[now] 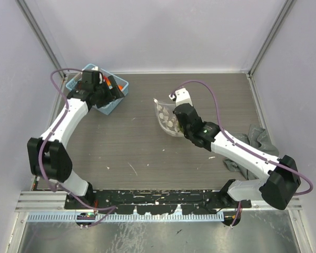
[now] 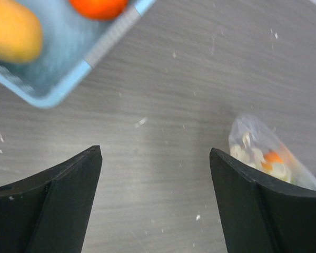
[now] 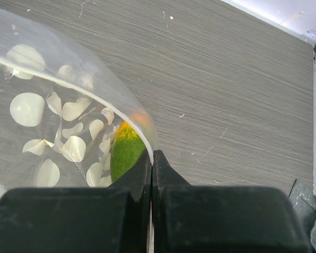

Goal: Place the food in the zip-top bag and seal the zipper
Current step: Pick up the fake fruit from the bin.

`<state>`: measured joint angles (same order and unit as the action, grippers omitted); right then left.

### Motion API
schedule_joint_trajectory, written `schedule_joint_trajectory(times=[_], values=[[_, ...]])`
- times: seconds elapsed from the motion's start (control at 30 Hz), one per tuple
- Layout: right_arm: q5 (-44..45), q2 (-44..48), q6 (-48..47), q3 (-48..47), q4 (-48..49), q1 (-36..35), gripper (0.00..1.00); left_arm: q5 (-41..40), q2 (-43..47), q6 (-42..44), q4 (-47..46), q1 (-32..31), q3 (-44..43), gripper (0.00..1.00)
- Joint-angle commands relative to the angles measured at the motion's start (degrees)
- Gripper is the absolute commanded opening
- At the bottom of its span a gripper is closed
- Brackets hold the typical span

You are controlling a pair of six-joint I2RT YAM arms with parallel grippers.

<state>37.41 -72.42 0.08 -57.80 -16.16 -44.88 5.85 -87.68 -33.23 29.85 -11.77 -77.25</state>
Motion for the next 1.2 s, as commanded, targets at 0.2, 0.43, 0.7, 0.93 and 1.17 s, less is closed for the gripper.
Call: schedule_joint_trajectory(times=[0.2, 0.43, 0.7, 0.93, 1.17], values=[[0.82, -2.13, -1.37, -0.74, 4.69, 0.13, 0.0, -0.37, -19.99, 2.12, -0.33, 8.33, -19.69, 0.89], [0.69, -4.07, -1.92, -1.6, 4.98, 0.06, 0.0, 4.07, -32.68, 1.97, -1.45, 11.05, -29.78, 0.97], [0.02, -5.36, -1.69, -2.23, 4.24, 0.13, 0.0, 11.47, -43.2, 2.77, -4.42, 11.8, -36.36, 0.99], [-0.75, -6.92, -1.64, -2.84, 3.86, 0.14, 0.0, 14.05, -48.61, 3.35, -4.19, 12.13, -39.36, 1.0], [-1.17, -7.47, -1.47, -3.14, 3.95, 0.09, 0.0, 17.07, -50.7, 3.61, -3.95, 12.1, -38.28, 0.91]])
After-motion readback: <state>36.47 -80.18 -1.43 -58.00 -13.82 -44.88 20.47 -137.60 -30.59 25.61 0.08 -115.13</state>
